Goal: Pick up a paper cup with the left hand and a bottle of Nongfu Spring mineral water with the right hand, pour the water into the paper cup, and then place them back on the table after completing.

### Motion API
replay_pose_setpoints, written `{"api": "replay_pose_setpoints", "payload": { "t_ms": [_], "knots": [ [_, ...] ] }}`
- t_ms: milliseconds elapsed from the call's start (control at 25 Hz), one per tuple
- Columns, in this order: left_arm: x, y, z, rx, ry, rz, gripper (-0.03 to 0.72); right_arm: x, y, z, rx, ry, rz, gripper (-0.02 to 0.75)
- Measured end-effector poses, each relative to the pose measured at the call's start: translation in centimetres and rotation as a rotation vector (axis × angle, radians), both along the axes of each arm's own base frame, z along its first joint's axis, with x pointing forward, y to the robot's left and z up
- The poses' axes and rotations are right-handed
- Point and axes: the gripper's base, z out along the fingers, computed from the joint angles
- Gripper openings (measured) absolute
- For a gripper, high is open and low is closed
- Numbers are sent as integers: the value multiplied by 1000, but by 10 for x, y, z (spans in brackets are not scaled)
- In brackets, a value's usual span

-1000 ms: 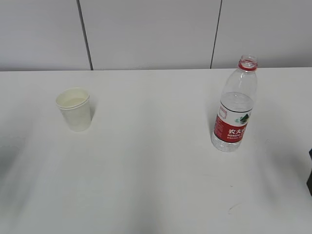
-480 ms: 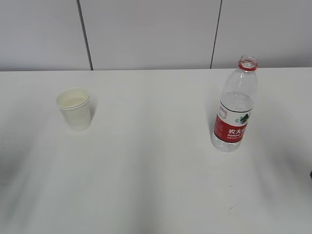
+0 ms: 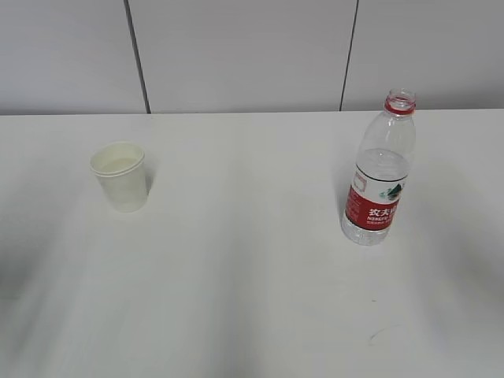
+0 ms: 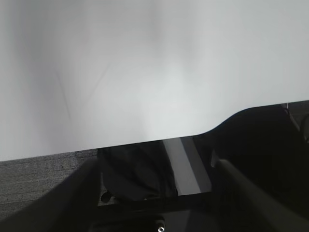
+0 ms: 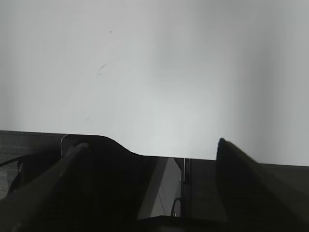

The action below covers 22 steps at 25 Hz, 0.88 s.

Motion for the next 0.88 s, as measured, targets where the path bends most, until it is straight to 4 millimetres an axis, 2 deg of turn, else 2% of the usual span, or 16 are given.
{"api": "replay_pose_setpoints", "payload": {
  "t_ms": [320,560,760,880],
  "knots": [
    [0,-1,0,-15,0,3,447,-45,-5,30,21,-203,2,589],
    [-10,2,13,-10,-90,-5,431,-89,-9,45,38,-381,3,589],
    [-17,3,24,-22,-186,-5,411,-118,-12,52,49,-493,5,589],
    [-22,4,30,-30,-239,-5,403,-130,-13,46,52,-523,5,588]
  ]
}}
